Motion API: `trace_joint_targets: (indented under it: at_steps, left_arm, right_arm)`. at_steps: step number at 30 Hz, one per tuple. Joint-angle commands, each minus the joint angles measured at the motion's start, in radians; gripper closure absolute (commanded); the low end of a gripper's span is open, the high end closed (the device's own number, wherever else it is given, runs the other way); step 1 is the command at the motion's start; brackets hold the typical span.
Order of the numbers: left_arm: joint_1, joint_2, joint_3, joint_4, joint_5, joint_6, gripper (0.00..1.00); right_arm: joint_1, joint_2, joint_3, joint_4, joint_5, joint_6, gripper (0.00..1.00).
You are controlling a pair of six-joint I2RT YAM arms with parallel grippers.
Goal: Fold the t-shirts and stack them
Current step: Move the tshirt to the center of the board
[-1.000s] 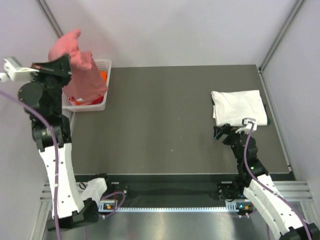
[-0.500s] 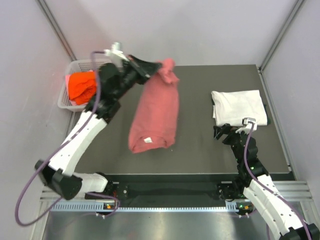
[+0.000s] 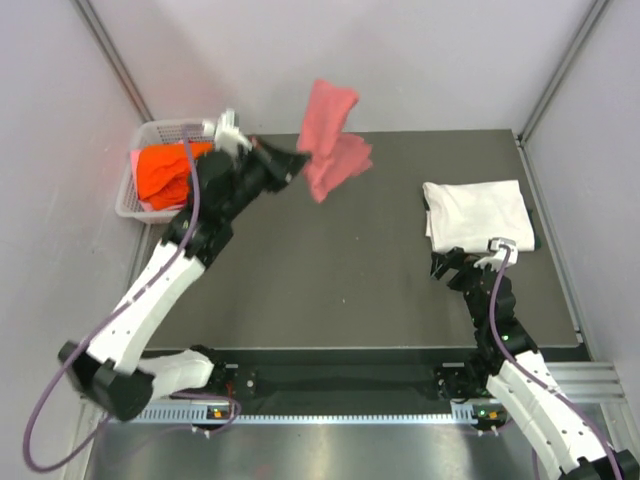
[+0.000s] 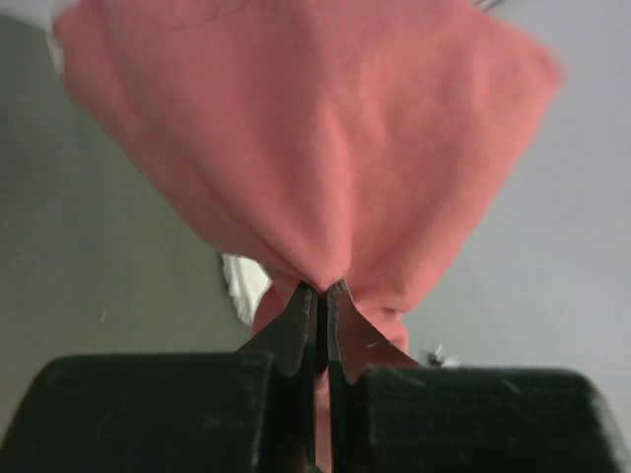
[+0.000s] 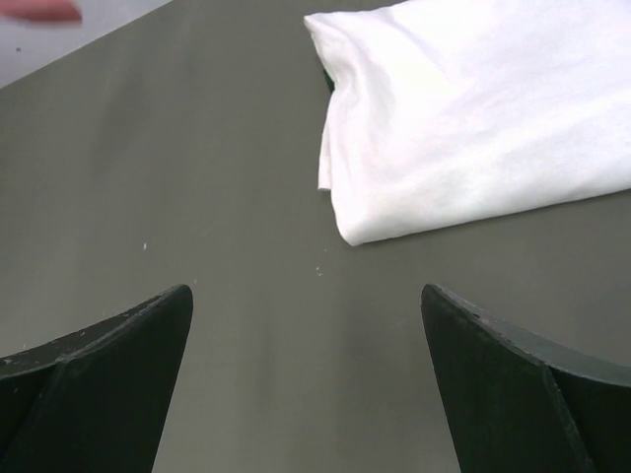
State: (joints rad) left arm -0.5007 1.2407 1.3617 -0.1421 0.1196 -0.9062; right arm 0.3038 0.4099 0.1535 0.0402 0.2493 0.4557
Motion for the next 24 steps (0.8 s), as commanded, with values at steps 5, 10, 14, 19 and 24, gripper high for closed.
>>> trace_joint_targets:
  at_steps: [5,10,14,19,24]
  left_arm:
    - [-0.006,-0.305,-0.899,0.156,0.044,-0.07,0.72]
    - [-0.009,-0.53,-0.917,-0.163,-0.144,0.065,0.24]
    - [-0.009,-0.604,-0.863,-0.28,-0.208,0.121,0.19]
    - [-0.009,-0.545,-0.806,-0.315,-0.202,0.15,0.2]
    - [-0.007,-0.512,-0.779,-0.355,-0.235,0.156,0.24]
  right_arm:
    - [0.0,-0.036,0.027,-0.01,0.085,0.018,0.0]
    - [0.001,0.151,0.213,-0.129,0.102,0.003,0.06]
    - [-0.002,0.413,0.391,-0.18,0.032,-0.046,0.1]
    - [-0.006,0.794,0.654,-0.285,-0.021,-0.094,0.28]
    - [-0.015,1.064,0.849,-0.335,-0.102,-0.114,0.41]
